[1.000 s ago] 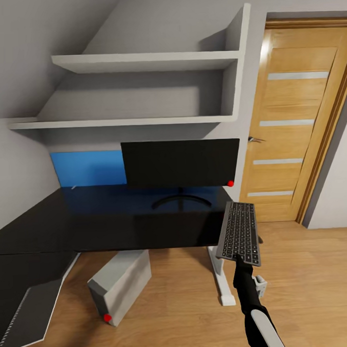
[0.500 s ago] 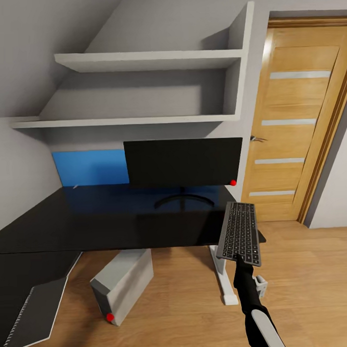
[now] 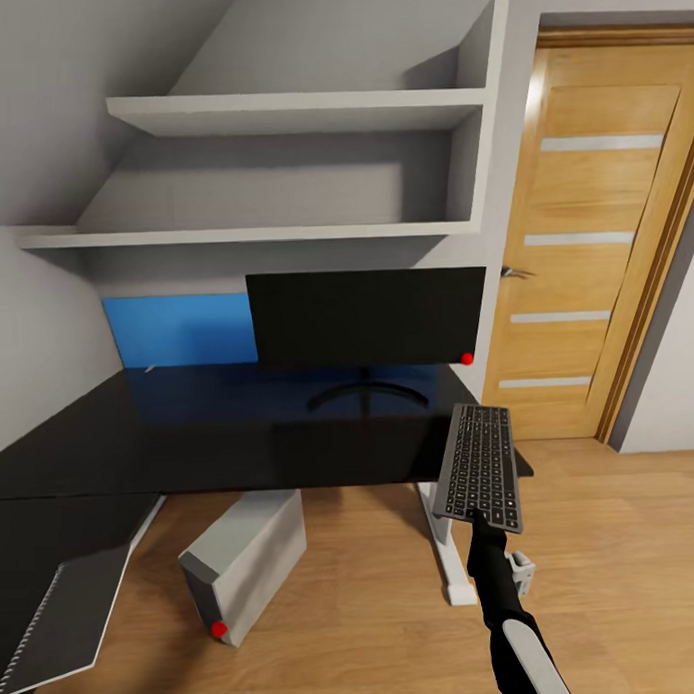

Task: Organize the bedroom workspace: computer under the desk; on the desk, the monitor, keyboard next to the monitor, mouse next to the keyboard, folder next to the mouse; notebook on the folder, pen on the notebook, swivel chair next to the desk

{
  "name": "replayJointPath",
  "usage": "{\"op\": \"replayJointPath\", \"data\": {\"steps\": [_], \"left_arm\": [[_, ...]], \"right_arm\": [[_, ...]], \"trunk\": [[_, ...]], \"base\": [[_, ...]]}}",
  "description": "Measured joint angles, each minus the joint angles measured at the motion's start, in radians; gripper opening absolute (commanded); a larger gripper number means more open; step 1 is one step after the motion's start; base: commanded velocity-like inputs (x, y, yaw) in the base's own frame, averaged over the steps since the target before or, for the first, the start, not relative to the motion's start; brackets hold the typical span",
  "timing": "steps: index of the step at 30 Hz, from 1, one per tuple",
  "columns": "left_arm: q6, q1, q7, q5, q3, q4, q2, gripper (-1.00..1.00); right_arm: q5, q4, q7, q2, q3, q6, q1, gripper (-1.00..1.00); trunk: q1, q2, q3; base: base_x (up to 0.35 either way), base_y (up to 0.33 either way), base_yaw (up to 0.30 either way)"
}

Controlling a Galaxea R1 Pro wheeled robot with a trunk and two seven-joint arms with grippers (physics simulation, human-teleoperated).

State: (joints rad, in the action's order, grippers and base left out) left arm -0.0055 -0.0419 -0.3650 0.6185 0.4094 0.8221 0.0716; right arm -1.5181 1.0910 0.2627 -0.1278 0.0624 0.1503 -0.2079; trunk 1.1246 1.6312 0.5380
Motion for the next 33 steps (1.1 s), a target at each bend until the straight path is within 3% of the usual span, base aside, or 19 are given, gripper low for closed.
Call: {"op": "replayJointPath", "data": {"steps": [11,16,19,33], "left_arm": [[0.001,0.001,0.000,-0.001,0.005,-0.003,-0.001,1.00],[0.000,0.001,-0.004,-0.003,0.067,-0.006,0.000,1.00],[0.000,0.001,-0.005,-0.002,0.082,-0.006,0.000,1.00],[0.001,0.000,-0.005,0.000,0.087,-0.008,0.001,1.00]], "right_arm": [[0.000,0.000,-0.001,0.000,0.000,0.000,0.000,-1.00],[0.000,-0.010,-0.001,0.000,0.000,0.000,0.000,-1.00],[0.000,-0.012,-0.001,0.000,0.000,0.001,0.000,-1.00],[0.002,-0.012,-0.018,0.001,0.019,0.001,0.000,-1.00]], "trunk": [[0.008,0.014,0.006],[0.007,0.014,0.006],[0.008,0.014,0.006],[0.008,0.014,0.006]], "base": [[0.001,0.000,0.000],[0.183,0.000,0.000],[0.121,0.000,0.000],[0.085,-0.046,0.000]]}}
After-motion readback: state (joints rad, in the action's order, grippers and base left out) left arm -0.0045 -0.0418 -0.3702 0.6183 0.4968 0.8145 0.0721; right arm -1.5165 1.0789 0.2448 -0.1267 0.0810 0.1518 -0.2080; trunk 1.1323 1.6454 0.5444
